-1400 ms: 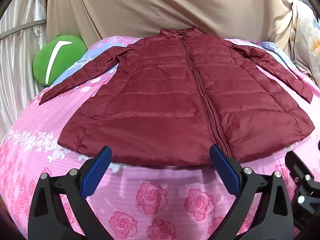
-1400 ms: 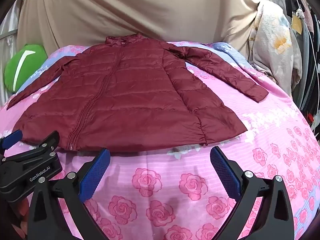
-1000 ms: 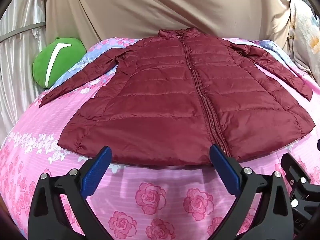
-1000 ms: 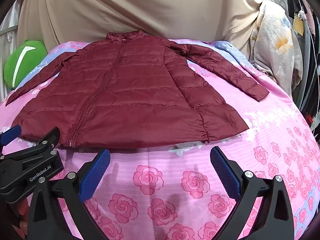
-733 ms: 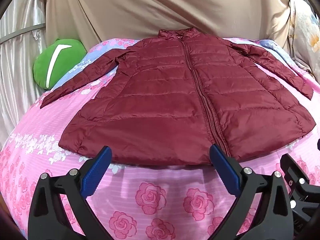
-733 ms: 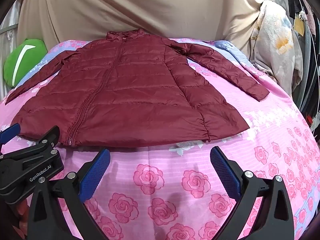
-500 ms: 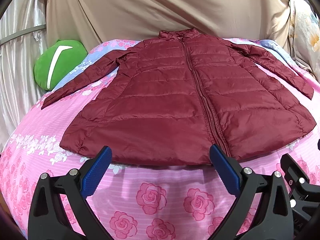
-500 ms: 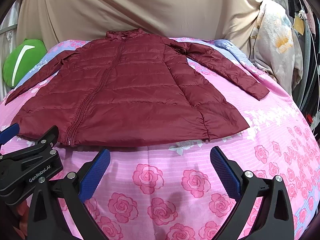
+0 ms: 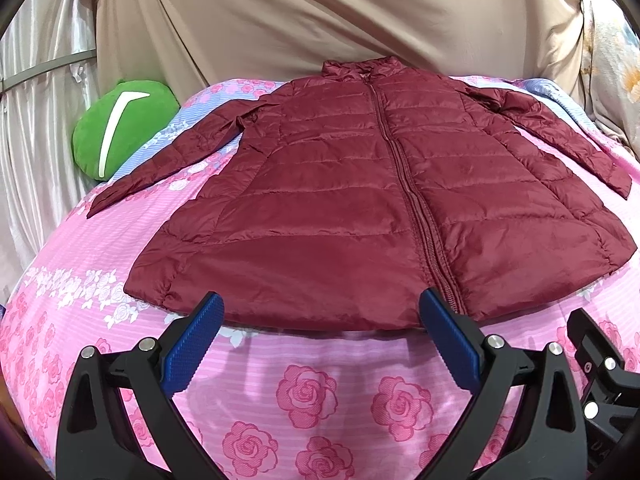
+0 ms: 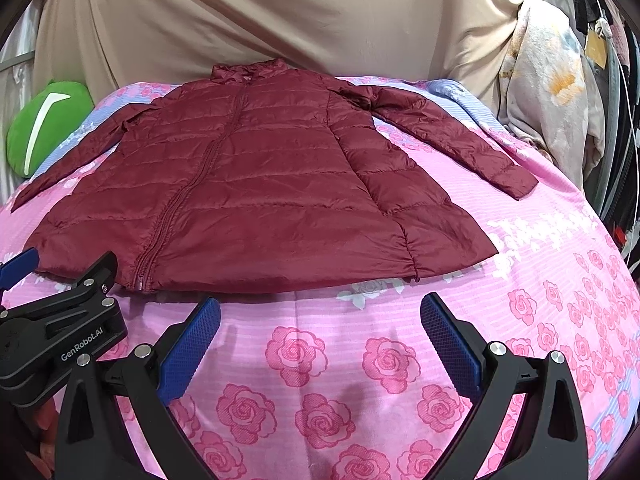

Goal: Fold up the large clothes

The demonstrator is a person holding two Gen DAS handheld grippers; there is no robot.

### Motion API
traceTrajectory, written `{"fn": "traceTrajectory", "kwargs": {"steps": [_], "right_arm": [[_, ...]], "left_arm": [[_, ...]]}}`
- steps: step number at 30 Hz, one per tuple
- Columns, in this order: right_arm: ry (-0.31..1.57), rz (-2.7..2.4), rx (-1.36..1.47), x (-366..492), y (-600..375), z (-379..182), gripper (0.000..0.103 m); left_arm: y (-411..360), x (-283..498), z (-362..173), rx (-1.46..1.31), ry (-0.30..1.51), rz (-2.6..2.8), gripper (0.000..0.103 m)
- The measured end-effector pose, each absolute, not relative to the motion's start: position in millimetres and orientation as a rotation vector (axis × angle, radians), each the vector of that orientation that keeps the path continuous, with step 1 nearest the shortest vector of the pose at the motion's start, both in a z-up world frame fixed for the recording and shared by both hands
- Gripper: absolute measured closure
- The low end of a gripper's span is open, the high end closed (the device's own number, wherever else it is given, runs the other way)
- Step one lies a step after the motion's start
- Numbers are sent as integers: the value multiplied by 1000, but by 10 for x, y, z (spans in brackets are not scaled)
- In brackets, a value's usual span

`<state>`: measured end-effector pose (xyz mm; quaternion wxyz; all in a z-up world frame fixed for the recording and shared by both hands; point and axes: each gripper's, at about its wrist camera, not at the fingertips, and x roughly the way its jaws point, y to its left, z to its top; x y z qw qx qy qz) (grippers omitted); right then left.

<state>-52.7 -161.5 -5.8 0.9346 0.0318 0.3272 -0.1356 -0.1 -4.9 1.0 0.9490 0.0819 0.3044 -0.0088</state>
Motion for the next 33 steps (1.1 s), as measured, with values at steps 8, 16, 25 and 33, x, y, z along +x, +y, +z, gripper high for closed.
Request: {"fn": "traceTrajectory", "kwargs": {"steps": [8, 16, 25, 33], "right_arm": [[655, -291, 76, -552, -1618, -41, 5], [635, -302, 51, -579, -1569, -9, 5], [625, -313, 54, -595, -1557, 4, 5], [602, -335, 44, -638, -1552, 25, 5]], "left_arm": [[-39, -25, 4, 168, 602, -10, 7], [-57, -53, 1, 182, 589, 3, 7], [-66, -75, 3, 188, 580, 5, 7], [-69, -104, 16, 186, 564, 6, 7]]}}
